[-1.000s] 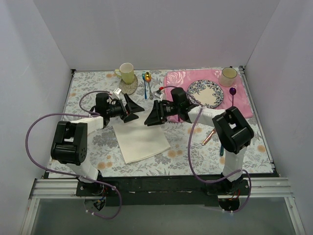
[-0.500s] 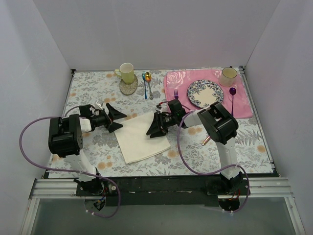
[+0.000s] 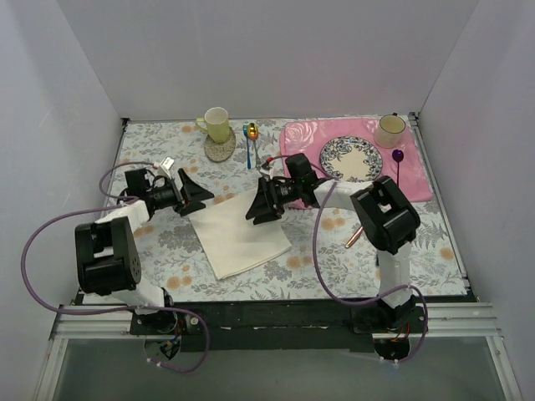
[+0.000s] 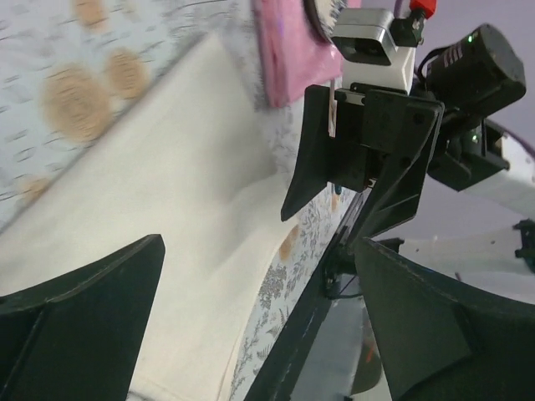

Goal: Fold the napkin into a case and place the utensils inside
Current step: Smooth out the square-folded napkin at the center of the board, then pick up the top corner of the square folded napkin from the center of the board.

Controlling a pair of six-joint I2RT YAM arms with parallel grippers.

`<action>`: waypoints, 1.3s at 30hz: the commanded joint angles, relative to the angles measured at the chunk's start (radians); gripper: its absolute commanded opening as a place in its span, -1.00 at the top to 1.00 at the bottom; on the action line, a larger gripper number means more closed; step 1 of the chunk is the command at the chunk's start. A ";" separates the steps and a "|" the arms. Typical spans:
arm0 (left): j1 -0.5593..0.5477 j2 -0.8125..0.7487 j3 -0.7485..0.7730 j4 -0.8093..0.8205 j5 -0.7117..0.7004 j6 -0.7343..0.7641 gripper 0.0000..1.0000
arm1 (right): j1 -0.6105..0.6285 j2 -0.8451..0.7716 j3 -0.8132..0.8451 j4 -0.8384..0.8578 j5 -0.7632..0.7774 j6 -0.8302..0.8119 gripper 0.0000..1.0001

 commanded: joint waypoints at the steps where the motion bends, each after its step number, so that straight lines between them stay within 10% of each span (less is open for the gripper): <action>1: -0.124 -0.179 0.030 -0.079 0.004 0.031 -0.96 | 0.031 -0.187 -0.074 0.013 -0.067 0.022 -0.48; 12: -0.199 -0.070 -0.103 0.034 -0.147 -0.063 -0.96 | 0.008 -0.091 -0.263 0.017 -0.067 -0.022 -0.51; 25: -0.199 -0.094 -0.097 -0.140 -0.122 0.124 -0.96 | -0.052 0.020 0.002 -0.457 0.006 -0.477 -0.25; 29: -0.204 -0.268 -0.018 -0.292 -0.114 0.383 -0.96 | -0.036 -0.064 0.097 -0.595 -0.036 -0.612 0.12; 36: -0.311 -0.480 0.108 -0.777 -0.242 1.302 -0.95 | -0.033 -0.156 0.165 -0.642 0.074 -0.685 0.42; 39: -0.385 -0.555 0.055 -0.907 -0.272 1.578 -0.38 | -0.020 -0.124 0.171 -0.633 0.129 -0.683 0.53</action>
